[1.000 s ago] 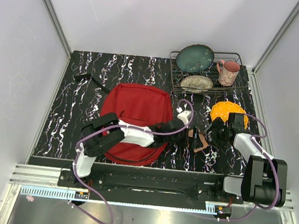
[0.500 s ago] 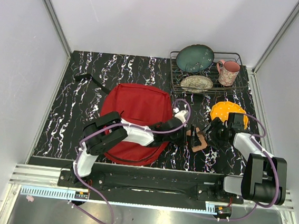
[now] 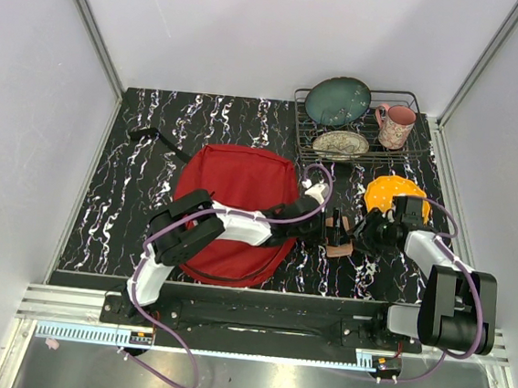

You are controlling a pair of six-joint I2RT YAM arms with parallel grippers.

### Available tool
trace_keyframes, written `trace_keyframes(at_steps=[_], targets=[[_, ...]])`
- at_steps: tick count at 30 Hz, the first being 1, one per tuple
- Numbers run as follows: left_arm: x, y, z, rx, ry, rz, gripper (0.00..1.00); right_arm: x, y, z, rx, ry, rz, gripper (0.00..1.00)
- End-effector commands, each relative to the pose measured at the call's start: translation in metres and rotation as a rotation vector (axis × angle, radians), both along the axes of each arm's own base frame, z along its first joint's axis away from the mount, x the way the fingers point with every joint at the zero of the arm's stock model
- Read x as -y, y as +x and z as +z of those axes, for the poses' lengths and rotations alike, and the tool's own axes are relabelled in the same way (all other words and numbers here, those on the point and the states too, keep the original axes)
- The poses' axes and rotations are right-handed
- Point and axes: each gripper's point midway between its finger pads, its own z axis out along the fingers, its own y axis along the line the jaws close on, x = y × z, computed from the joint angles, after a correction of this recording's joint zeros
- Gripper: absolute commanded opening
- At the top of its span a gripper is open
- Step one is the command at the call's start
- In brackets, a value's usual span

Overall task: Pack the student bag
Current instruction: Pick up the personal item from the center of the board.

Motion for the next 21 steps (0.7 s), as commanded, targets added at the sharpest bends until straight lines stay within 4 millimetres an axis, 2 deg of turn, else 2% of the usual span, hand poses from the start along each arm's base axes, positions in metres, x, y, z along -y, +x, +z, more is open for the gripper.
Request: trace_keyframes(at_steps=[1,2,3,4,5,10,11,12,14,15,17,18,20,21], targets=[[0.014,-0.008,0.012,0.011,-0.034,-0.063,0.98,-0.025,0.008,0.028,0.106,0.141,0.081,0.45],[0.013,-0.007,0.012,0.013,-0.033,-0.063,0.98,-0.025,0.008,0.027,0.108,0.140,0.082,0.34],[0.013,-0.008,0.013,0.015,-0.032,-0.067,0.98,-0.024,0.008,0.026,0.102,0.137,0.077,0.29],[0.013,-0.009,0.013,0.016,-0.030,-0.070,0.97,-0.024,0.009,0.025,0.103,0.136,0.077,0.29],[0.012,-0.009,0.013,0.016,-0.028,-0.071,0.97,-0.024,0.009,0.025,0.104,0.136,0.077,0.22],[0.011,-0.010,0.017,0.025,-0.030,-0.080,0.97,-0.024,0.010,0.026,0.111,0.137,0.081,0.16],[0.010,-0.010,0.017,0.027,-0.029,-0.079,0.97,-0.024,0.011,0.027,0.116,0.132,0.079,0.11],[0.009,-0.010,0.018,0.027,-0.027,-0.080,0.97,-0.023,0.011,0.028,0.123,0.126,0.077,0.00],[0.008,-0.012,0.020,0.031,-0.031,-0.086,0.97,-0.017,0.014,0.029,0.131,0.092,0.048,0.00],[0.008,-0.011,0.031,0.055,-0.049,-0.092,0.97,-0.015,0.013,0.032,0.135,0.080,0.035,0.00],[0.003,-0.014,0.036,0.071,-0.054,-0.097,0.98,-0.008,0.016,0.035,0.147,0.040,0.002,0.00],[0.001,-0.014,0.051,0.094,-0.065,-0.104,0.99,-0.006,0.017,0.041,0.167,0.031,-0.017,0.00],[-0.007,-0.012,0.060,0.127,-0.048,-0.089,0.99,0.000,0.019,0.046,0.188,0.004,-0.049,0.00],[-0.012,-0.012,0.074,0.155,-0.049,-0.090,0.99,0.001,0.019,0.052,0.210,0.001,-0.057,0.00]])
